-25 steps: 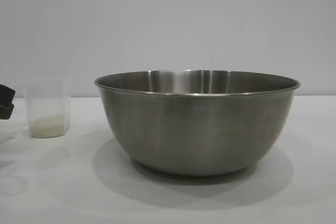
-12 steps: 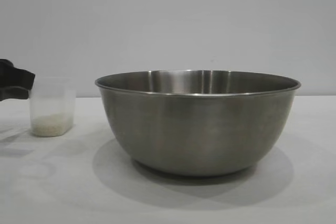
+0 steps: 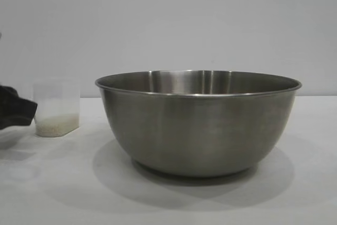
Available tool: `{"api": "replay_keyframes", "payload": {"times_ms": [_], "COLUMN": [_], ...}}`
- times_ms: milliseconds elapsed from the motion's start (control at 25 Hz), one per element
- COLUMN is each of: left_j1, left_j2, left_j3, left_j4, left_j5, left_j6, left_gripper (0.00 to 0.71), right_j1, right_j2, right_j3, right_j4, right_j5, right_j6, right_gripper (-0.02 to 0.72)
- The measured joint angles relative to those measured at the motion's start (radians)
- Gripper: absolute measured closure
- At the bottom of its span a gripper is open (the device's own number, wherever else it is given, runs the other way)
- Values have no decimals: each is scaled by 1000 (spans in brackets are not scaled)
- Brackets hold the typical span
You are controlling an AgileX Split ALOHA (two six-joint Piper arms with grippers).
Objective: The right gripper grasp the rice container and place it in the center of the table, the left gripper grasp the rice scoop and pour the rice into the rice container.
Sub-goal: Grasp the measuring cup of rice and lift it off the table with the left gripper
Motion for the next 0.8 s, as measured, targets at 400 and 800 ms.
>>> {"api": "replay_keyframes", "payload": {"times_ms": [400,800], "left_j1": [0,0], "left_j2": [-4,-45], "left_j3": [-47,-60], "left_j4": [18,55], "left_j5": [15,19], "left_j6": [6,52], "left_gripper": [495,495], "right_j1": [0,0], "right_j2": [0,0], "right_j3": [0,0], "right_j4": [0,-2], "right_j5": [0,0], "right_j6": [0,2], "right_gripper": [467,467]}}
